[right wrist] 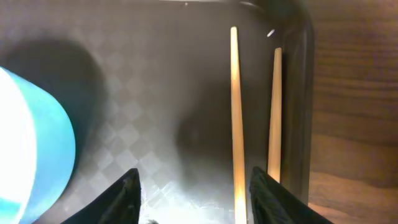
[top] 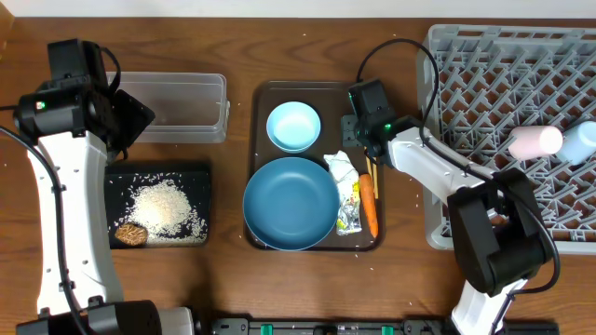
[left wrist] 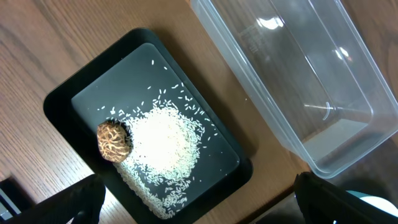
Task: Sort waste into correct bins and load items into the dishwasher rack
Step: 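Move the right gripper to the chopsticks and grip one chopstick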
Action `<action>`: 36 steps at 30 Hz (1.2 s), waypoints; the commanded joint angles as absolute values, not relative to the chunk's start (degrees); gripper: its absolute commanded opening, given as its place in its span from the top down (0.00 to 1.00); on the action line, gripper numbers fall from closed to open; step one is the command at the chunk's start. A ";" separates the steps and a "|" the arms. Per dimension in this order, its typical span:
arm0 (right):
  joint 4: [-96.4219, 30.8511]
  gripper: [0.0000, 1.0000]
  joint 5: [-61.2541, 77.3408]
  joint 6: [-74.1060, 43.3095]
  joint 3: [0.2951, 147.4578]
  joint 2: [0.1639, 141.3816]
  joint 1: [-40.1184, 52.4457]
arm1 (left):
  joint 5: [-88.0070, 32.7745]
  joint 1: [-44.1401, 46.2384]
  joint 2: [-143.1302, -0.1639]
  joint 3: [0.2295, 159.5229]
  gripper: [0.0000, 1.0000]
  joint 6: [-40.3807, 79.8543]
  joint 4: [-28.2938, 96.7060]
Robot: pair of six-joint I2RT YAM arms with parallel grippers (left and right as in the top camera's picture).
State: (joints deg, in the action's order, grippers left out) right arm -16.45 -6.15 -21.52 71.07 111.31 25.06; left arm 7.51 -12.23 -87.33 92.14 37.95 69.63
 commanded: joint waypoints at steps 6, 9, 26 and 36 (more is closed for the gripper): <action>-14.57 0.53 -8.36 -22.09 71.20 115.33 25.28 | 8.01 -12.36 -86.48 92.86 0.02 38.89 69.82; -14.02 0.53 -8.36 -22.02 71.20 115.94 25.50 | 8.01 -12.36 -86.48 92.86 0.02 38.89 69.82; -14.26 0.59 -9.65 -20.73 71.20 118.13 25.43 | 8.01 -12.36 -86.48 92.86 0.02 38.89 69.82; -15.62 0.95 -9.65 -20.75 71.20 118.10 25.56 | 8.01 -12.36 -86.48 92.86 0.02 38.89 69.82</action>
State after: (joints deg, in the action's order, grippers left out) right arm -14.57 -8.84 -20.88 71.20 116.79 25.12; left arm 7.51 -12.23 -87.33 92.14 37.98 69.63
